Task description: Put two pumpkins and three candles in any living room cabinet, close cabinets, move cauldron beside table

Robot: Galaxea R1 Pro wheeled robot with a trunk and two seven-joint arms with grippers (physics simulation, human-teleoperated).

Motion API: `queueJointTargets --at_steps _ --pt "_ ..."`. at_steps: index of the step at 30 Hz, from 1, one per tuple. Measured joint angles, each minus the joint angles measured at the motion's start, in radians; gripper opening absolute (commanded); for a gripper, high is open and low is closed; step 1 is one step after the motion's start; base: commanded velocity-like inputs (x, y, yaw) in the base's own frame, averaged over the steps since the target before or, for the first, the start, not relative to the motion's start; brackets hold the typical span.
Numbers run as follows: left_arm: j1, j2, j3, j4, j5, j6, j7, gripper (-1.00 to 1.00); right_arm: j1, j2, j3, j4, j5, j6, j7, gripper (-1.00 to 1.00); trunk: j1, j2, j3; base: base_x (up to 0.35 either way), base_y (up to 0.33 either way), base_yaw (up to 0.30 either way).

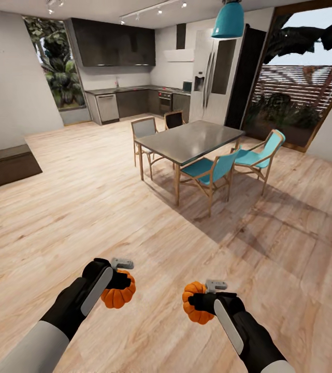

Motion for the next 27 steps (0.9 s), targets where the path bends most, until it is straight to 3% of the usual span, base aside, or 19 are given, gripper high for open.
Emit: queueJointTargets --at_steps 27 --pt "0.000 0.000 0.000 0.000 0.000 0.000 0.000 -1.00 0.000 0.002 0.003 0.001 0.002 0.000 0.000 -1.00 0.000 0.000 0.000 0.000 0.000 0.292"
